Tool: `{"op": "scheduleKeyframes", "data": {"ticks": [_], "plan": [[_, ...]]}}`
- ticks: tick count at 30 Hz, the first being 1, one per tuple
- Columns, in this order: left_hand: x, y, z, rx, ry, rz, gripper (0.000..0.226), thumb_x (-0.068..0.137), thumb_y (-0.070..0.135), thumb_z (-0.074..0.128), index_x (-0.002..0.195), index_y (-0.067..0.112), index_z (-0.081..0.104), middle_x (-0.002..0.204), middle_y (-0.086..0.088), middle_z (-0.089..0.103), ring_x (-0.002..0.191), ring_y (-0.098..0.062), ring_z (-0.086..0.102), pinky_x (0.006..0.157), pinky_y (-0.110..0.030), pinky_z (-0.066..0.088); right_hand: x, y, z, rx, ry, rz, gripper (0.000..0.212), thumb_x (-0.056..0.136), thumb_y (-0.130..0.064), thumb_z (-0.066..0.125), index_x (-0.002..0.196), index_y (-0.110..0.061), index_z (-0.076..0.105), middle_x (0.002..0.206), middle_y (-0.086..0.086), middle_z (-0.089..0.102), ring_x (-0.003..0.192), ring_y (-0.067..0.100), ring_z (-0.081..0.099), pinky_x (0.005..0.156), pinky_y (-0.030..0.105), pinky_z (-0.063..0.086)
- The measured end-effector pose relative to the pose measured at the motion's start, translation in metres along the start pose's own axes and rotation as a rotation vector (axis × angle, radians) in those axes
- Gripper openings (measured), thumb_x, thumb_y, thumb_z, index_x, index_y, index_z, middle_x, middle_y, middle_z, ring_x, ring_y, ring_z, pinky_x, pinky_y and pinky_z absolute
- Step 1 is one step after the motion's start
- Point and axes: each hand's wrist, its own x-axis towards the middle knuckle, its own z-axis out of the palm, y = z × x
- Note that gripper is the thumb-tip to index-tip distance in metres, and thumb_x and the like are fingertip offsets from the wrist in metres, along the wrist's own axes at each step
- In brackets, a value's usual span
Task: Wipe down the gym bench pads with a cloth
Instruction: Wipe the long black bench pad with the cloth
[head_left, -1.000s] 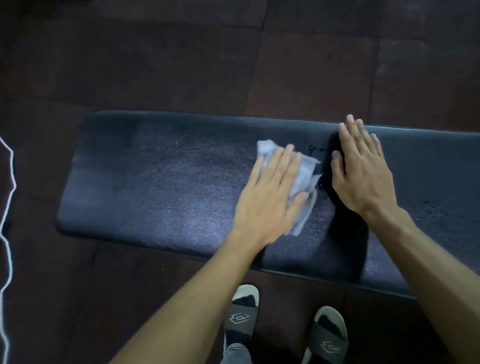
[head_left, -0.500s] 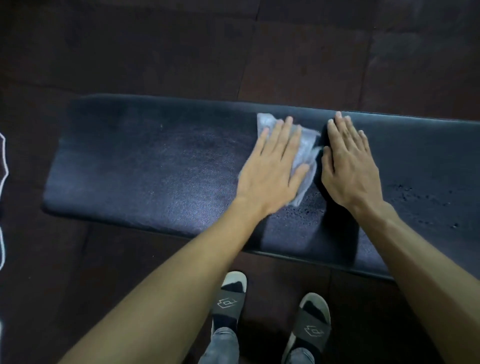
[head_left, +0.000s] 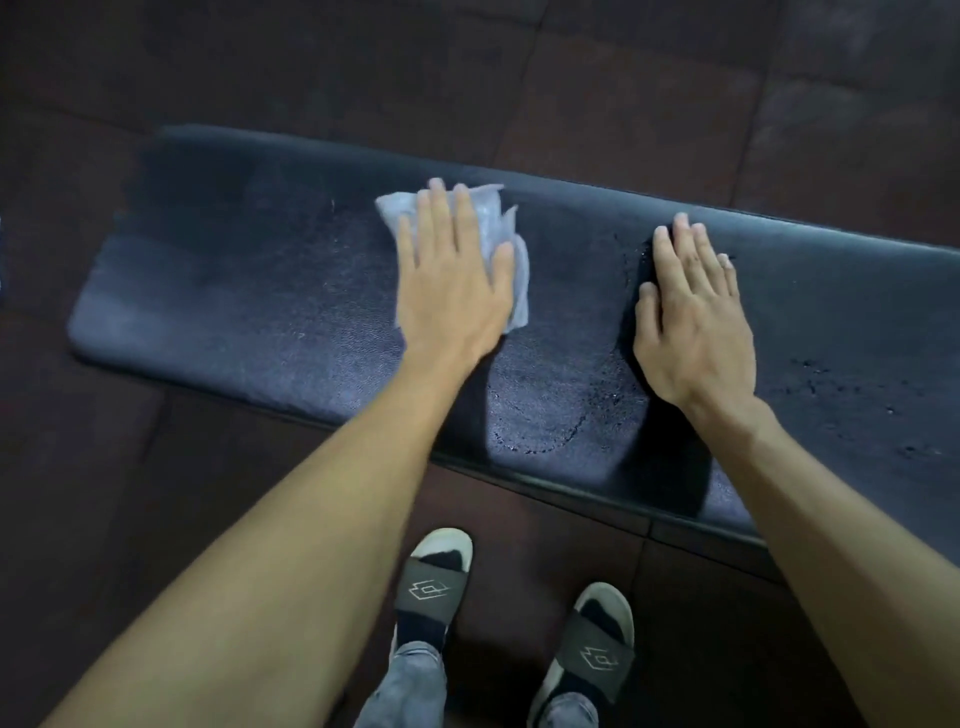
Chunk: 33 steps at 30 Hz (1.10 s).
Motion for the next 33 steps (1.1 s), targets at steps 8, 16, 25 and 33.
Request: {"op": "scheduleKeyframes", "data": {"ticks": [8, 16, 25, 33], "plan": [[-0.119, 0.013, -0.010, -0.040, -0.161, 0.478, 0.072, 0.105, 0.052, 0.029, 0.162, 0.009, 0.020, 0.171, -0.013, 0.011, 0.159, -0.026, 0.008, 0.128, -0.049, 0.012, -0.011, 0.007, -0.012, -0.041, -0.044, 0.021, 0.055, 0.108, -0.038, 0.028, 0.162, -0.027, 0.021, 0.171, -0.001, 0.014, 0.158, 0.019, 0.007, 0.127, 0.044, 0.007], [-0.016, 0.039, -0.001, 0.003, -0.043, 0.024, 0.073, 0.105, 0.055, 0.019, 0.163, 0.011, 0.017, 0.170, -0.015, 0.015, 0.158, -0.030, 0.011, 0.128, -0.051, 0.008, -0.027, 0.046, -0.028, -0.091, -0.047, 0.131, 0.065, 0.102, -0.054, 0.025, 0.162, -0.028, 0.019, 0.171, 0.008, 0.010, 0.158, 0.026, 0.003, 0.127, 0.051, 0.007], [-0.052, 0.097, 0.001, -0.010, -0.113, 0.541, 0.070, 0.106, 0.055, 0.023, 0.164, 0.016, 0.018, 0.172, -0.008, 0.013, 0.159, -0.023, 0.008, 0.128, -0.049, 0.010, -0.031, 0.069, -0.030, -0.068, -0.026, 0.140, 0.063, 0.102, -0.052, 0.026, 0.161, -0.031, 0.020, 0.171, 0.005, 0.012, 0.158, 0.025, 0.006, 0.127, 0.049, 0.008], [-0.004, 0.099, 0.004, 0.014, -0.047, 0.098, 0.066, 0.106, 0.053, 0.019, 0.163, 0.019, 0.018, 0.171, -0.010, 0.016, 0.158, -0.028, 0.012, 0.128, -0.051, 0.009, -0.028, 0.072, -0.036, -0.037, -0.028, 0.137, 0.061, 0.103, -0.045, 0.027, 0.161, -0.029, 0.022, 0.170, 0.008, 0.014, 0.158, 0.025, 0.008, 0.127, 0.048, 0.009]]}}
